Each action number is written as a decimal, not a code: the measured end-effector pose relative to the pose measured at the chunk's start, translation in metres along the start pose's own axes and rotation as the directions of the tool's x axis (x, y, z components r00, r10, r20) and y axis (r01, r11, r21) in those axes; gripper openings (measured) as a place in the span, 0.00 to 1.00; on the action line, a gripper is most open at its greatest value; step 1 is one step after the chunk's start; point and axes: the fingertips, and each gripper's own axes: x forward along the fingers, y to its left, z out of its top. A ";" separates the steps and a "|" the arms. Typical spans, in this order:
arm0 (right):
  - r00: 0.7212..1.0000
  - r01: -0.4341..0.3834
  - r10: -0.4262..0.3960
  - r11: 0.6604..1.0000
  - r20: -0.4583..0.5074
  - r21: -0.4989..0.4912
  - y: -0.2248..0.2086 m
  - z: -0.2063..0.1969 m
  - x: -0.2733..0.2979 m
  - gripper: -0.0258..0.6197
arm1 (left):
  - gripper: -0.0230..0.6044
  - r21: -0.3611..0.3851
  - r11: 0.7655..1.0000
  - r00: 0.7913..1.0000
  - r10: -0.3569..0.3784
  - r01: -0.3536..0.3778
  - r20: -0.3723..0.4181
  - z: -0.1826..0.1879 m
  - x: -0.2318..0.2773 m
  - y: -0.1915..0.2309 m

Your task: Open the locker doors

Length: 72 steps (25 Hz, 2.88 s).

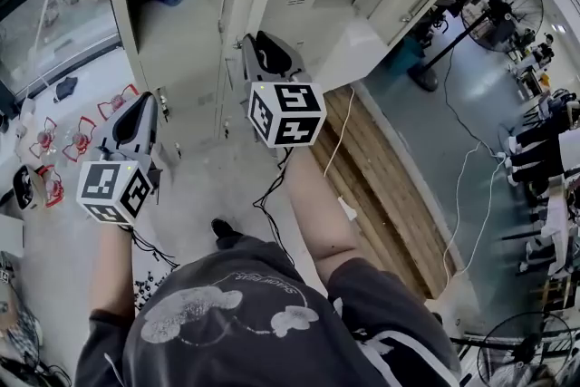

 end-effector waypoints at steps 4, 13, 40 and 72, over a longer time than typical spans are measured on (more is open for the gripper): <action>1.000 -0.005 0.005 1.000 0.010 0.009 -0.016 0.000 -0.006 0.17 | 0.05 0.002 1.000 1.000 -0.017 0.017 -0.005 -0.001 0.011 -0.009; 0.999 0.043 -0.044 0.999 0.026 0.029 -0.061 -0.003 -0.015 0.17 | 0.05 0.002 0.999 0.999 -0.039 0.039 -0.014 -0.004 0.031 -0.018; 0.991 -0.124 0.123 0.992 0.059 0.014 -0.003 -0.033 -0.021 0.34 | 0.05 0.026 0.989 0.985 0.146 -0.145 -0.090 -0.061 -0.001 0.041; 0.837 -0.411 0.423 0.905 -0.347 0.111 0.203 -0.393 0.153 0.48 | 0.05 -0.077 0.865 0.829 0.445 -0.496 -0.338 -0.274 -0.080 0.180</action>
